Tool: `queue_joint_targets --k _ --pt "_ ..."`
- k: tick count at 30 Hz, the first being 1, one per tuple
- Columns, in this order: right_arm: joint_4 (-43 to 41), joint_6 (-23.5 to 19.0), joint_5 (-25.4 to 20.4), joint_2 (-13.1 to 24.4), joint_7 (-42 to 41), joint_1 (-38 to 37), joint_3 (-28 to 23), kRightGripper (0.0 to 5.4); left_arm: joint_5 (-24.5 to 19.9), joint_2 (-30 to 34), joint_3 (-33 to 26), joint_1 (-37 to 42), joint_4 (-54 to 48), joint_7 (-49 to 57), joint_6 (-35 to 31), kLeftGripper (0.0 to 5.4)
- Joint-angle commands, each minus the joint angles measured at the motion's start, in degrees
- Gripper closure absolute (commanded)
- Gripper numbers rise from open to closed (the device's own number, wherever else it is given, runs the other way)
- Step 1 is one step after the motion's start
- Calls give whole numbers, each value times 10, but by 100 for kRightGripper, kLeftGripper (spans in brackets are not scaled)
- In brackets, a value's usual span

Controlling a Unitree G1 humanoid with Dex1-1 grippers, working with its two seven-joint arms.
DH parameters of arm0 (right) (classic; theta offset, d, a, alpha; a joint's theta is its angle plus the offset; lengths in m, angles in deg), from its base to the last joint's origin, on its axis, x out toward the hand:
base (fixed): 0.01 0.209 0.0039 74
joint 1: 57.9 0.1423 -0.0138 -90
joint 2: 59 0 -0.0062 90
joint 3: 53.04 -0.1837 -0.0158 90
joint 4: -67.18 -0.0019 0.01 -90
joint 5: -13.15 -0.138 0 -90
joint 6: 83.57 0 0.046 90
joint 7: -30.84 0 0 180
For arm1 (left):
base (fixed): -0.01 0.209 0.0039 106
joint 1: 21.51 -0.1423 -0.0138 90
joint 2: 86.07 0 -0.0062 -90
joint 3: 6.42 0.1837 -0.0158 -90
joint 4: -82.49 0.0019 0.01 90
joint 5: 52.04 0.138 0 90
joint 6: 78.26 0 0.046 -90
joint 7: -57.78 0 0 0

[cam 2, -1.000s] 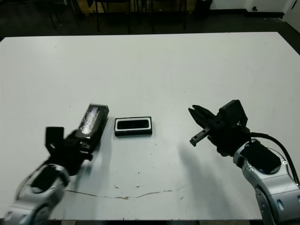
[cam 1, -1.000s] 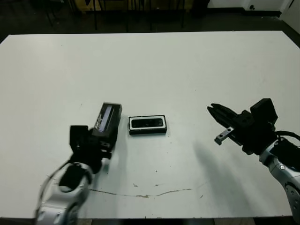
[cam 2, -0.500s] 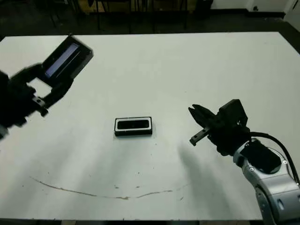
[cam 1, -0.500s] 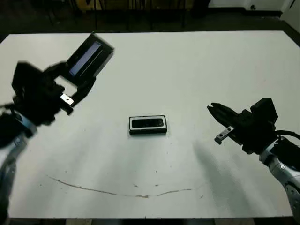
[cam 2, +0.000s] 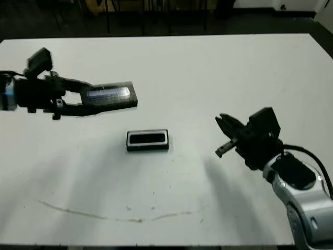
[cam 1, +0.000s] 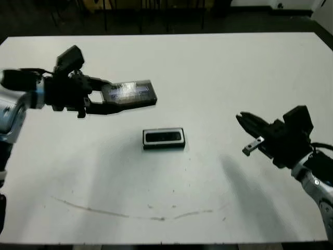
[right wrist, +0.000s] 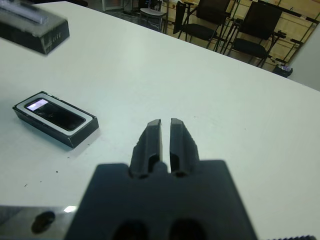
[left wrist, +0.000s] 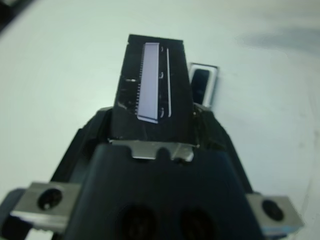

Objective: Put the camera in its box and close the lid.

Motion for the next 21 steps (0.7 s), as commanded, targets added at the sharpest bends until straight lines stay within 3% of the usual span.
queue_joint_targets --k 1,7,15,21 --pt "15 8 2 2 -5 2 -5 540 18 -28 22 6 66 -30 33 266" --pt "32 10 5 1 -4 6 -2 540 19 -86 19 8 187 -71 82 266" --pt "48 19 6 0 -14 6 5 540 2 -136 -28 -29 239 -58 107 266" --pt "49 24 9 2 -16 6 6 540 11 -150 -31 -30 263 -70 108 266"
